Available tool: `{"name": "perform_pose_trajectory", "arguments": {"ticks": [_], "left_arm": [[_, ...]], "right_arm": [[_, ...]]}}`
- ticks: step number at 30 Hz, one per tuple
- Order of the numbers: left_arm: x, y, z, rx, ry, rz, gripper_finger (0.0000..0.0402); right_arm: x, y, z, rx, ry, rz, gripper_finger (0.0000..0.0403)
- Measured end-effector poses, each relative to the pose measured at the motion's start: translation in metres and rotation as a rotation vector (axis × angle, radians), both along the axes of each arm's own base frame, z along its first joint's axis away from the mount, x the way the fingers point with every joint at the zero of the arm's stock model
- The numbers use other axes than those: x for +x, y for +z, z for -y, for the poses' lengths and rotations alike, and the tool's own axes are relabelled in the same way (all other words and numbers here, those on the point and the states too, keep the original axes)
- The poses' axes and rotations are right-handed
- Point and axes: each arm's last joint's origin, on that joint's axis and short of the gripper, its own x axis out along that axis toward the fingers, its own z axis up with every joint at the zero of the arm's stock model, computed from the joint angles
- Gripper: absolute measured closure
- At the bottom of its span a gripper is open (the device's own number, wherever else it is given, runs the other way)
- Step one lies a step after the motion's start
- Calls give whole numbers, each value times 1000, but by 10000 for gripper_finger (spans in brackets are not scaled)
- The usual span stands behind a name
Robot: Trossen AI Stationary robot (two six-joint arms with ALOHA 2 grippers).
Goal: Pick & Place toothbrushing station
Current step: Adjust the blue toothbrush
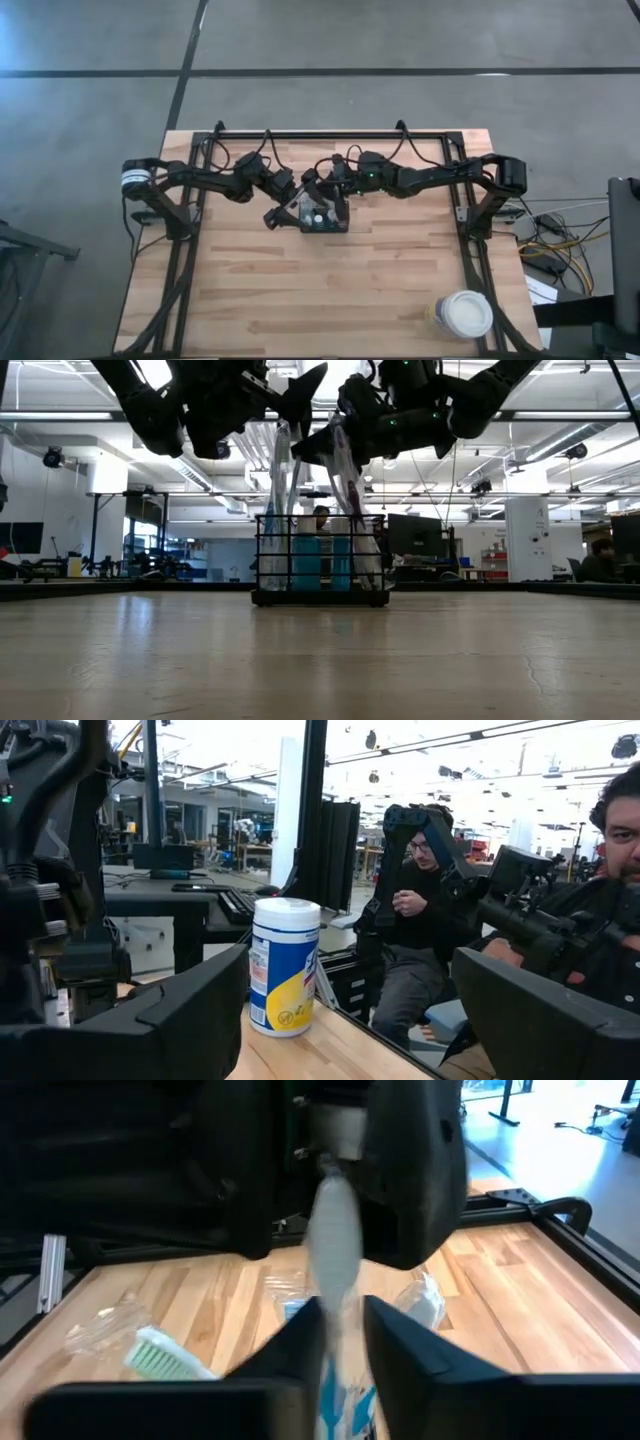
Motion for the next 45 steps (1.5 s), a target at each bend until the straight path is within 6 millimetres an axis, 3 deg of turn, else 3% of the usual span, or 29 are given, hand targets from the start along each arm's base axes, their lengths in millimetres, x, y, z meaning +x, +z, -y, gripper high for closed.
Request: {"name": "perform_pose_trajectory", "arguments": {"ticks": [3,12,25,31,35,45], "left_arm": [[0,0,0,-1,1,-2,48],[2,4,0,2,1,13,48],[-10,33,3,17,-1,73,48],[-8,25,0,49,133,9,60],[-5,17,-3,88,233,-43,119],[-6,19,-2,88,241,-37,371]], "right_arm": [[0,-1,0,-13,9,-10,384],[-1,-2,-1,-8,31,-21,388],[-1,-4,-1,-3,48,-42,390],[-1,-4,-1,-2,48,-42,390],[-1,-4,-1,-2,50,-42,390],[-2,-5,-1,-5,51,-44,388]]}}
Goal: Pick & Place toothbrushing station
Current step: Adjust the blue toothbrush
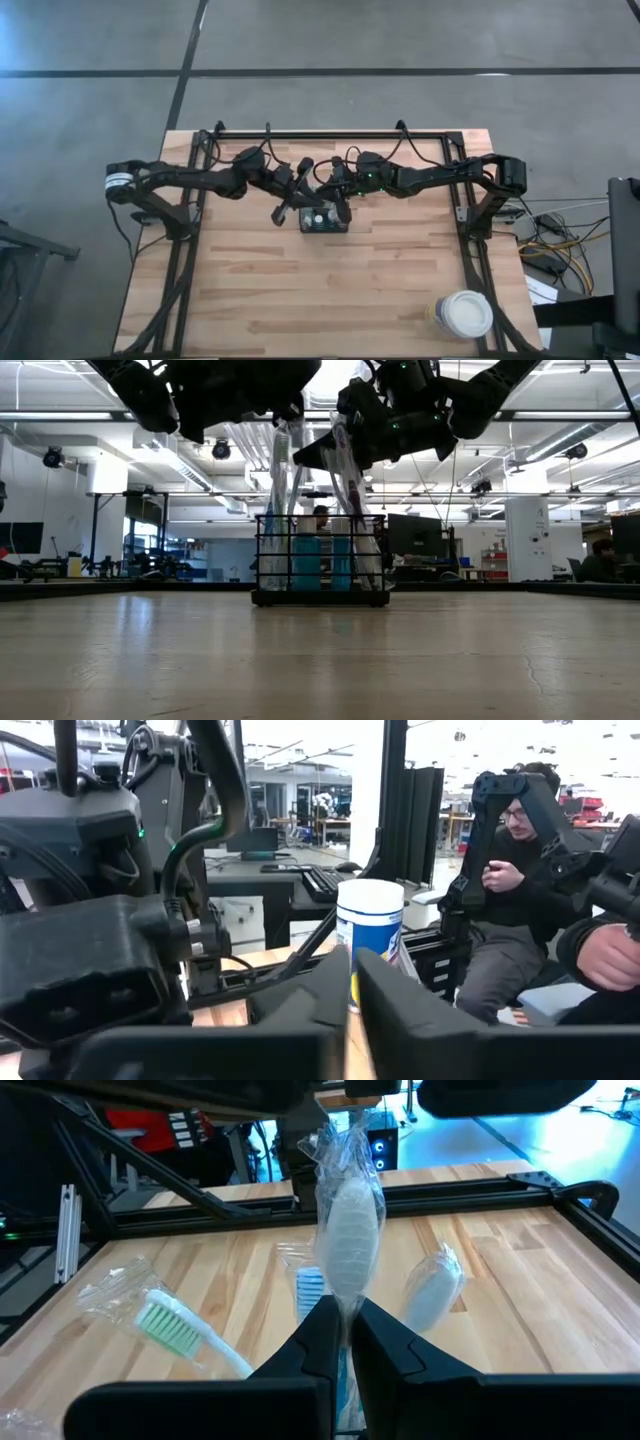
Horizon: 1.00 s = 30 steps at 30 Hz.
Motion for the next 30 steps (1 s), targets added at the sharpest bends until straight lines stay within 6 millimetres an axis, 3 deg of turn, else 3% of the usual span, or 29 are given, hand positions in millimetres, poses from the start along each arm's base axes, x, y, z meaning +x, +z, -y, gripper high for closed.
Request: {"name": "perform_pose_trajectory", "arguments": {"ticks": [2,16,24,30], "left_arm": [[0,0,0,2,0,3,392],[0,1,-6,-3,101,6,398],[-17,13,-9,-28,408,-88,399],[-22,10,-4,19,407,-164,399]], "right_arm": [[0,0,0,1,1,-2,381],[0,-1,0,6,6,-4,282],[0,-1,-1,13,30,-6,226],[0,-1,-1,8,31,-5,204]]}}
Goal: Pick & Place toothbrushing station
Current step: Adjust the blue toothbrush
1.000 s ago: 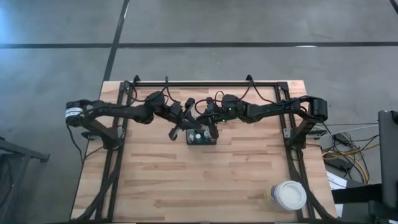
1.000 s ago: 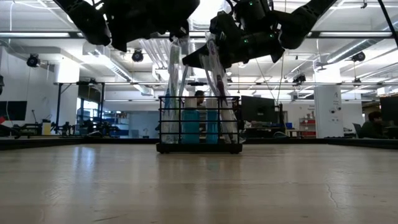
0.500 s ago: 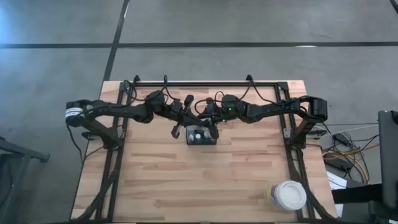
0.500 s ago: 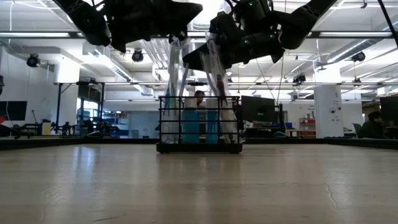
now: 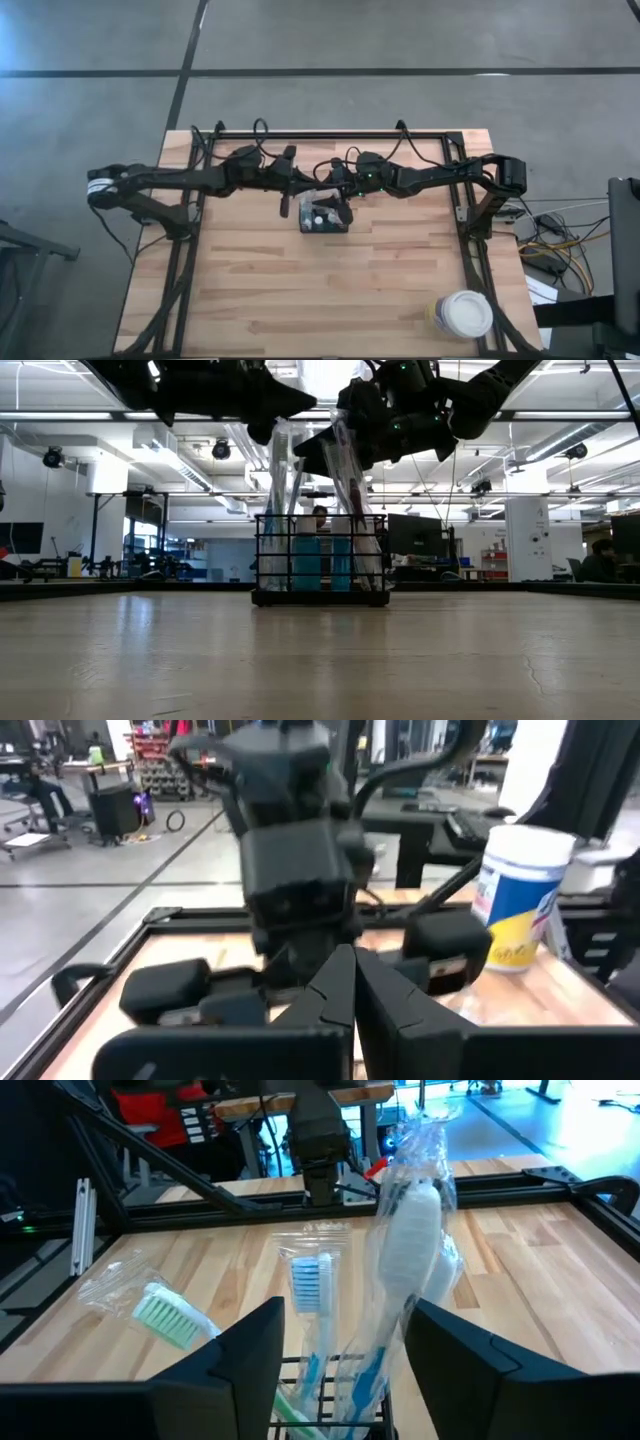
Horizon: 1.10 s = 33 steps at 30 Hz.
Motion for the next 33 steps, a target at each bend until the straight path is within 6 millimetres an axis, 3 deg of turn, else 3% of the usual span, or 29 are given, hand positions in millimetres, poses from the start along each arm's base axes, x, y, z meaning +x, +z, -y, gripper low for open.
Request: {"name": "perform_pose_trajectory", "arguments": {"ticks": [22,33], "left_arm": [[-4,-27,1,-24,58,-226,400],[-7,-34,3,-8,54,-239,401]], "right_arm": [[-2,7,0,-10,0,31,199],[-4,13,-1,-30,6,49,199]]}}
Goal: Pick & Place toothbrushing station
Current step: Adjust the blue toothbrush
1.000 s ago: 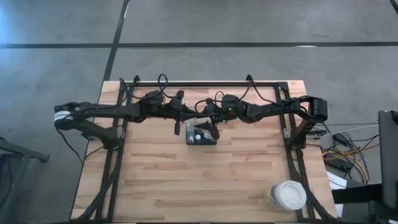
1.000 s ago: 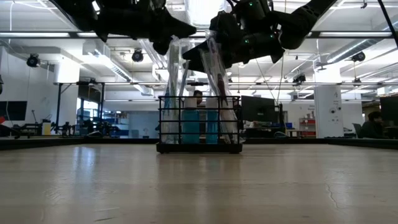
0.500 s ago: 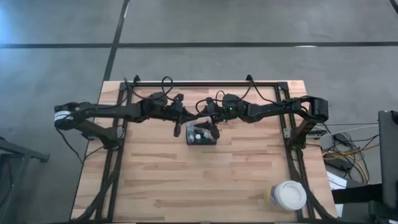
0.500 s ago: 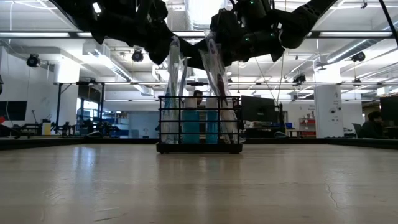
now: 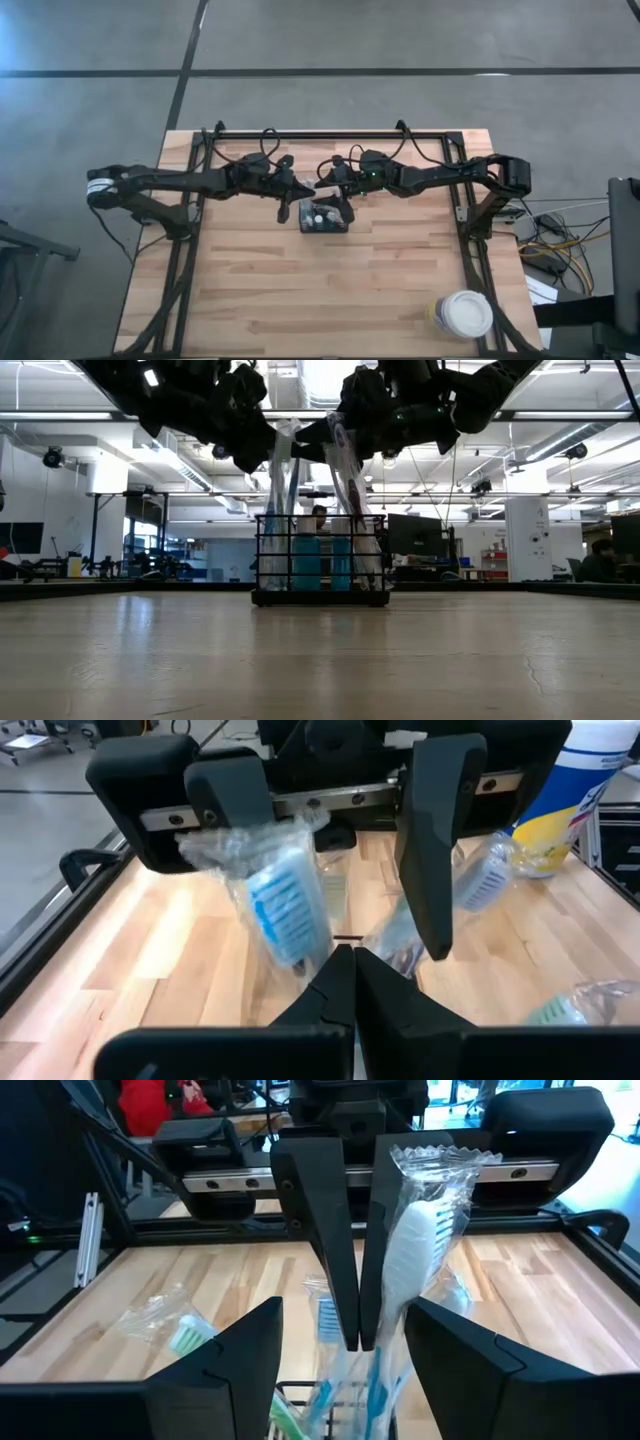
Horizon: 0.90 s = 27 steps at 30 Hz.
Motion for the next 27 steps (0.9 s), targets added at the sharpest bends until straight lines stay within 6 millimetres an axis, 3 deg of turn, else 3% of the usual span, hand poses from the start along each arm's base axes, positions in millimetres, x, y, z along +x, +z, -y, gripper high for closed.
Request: {"name": "perform_pose_trajectory", "arguments": {"ticks": [7,20,27], "left_arm": [[-2,2,2,8,-40,10,401],[-33,41,13,45,-67,143,399],[-38,44,15,69,-92,137,390]], "right_arm": [[-1,-3,0,3,-14,-36,199],[-2,-8,1,-2,-58,-85,200],[3,13,1,-69,-43,-10,200]]}}
